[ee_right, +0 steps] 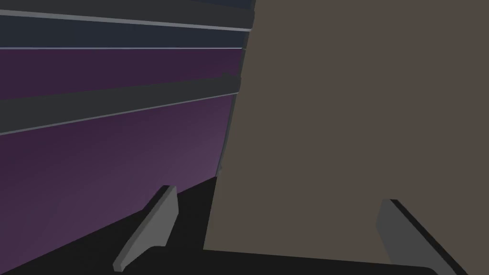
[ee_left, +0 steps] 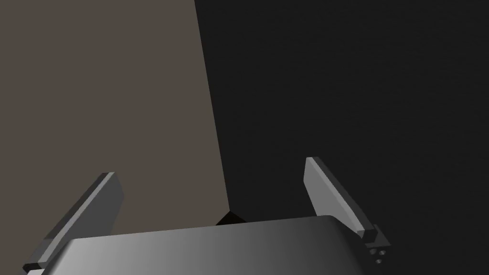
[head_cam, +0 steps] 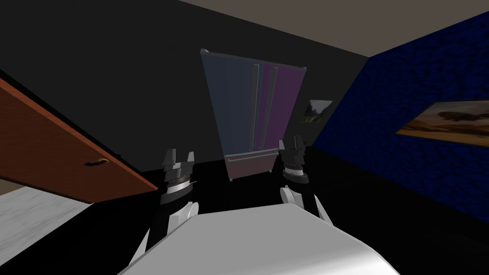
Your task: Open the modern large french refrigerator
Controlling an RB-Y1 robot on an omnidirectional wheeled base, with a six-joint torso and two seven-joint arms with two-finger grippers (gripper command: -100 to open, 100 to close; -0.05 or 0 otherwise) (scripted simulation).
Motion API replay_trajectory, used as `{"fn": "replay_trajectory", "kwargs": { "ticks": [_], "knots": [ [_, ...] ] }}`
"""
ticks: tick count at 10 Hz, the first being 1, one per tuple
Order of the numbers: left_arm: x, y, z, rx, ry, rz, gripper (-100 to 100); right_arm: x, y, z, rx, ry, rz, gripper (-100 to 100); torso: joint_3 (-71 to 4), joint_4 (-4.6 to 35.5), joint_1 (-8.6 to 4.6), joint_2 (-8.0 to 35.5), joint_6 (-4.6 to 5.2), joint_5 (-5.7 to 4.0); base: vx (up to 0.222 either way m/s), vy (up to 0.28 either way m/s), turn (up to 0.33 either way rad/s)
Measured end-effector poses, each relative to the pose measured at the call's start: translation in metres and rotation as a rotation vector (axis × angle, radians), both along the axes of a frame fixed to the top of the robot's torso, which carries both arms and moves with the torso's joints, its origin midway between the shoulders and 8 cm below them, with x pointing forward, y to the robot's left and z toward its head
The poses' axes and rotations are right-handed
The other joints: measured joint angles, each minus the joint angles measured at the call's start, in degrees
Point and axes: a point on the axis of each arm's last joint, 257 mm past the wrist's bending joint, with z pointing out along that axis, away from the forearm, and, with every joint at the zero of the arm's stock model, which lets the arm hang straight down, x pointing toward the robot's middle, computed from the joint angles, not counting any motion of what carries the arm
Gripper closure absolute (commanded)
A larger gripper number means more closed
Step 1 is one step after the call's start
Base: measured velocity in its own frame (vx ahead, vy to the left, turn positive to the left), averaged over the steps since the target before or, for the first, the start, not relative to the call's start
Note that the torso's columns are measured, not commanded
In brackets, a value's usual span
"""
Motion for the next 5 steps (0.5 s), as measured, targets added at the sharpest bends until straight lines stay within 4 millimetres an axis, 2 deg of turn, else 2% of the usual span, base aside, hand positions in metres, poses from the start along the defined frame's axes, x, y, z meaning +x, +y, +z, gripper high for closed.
{"fn": "replay_trajectory", "kwargs": {
  "ticks": [2, 5],
  "knots": [
    [0.0, 0.0, 0.0, 0.0, 0.0, 0.0, 0, 0.0, 0.0, 0.0, 0.0, 0.0, 0.0, 0, -12.0, 6.0, 0.0, 5.97, 0.0, 0.0, 0.0, 0.0, 0.0],
    [0.0, 0.0, 0.0001, 0.0, 0.0, 0.0, 0, -0.0001, 0.0, 0.0001, 0.0, 0.0, 0.0, 0, -36.92, 18.46, 0.0, 18.45, 0.0, 0.0, 0.0, 0.0, 0.0]
  ]
}}
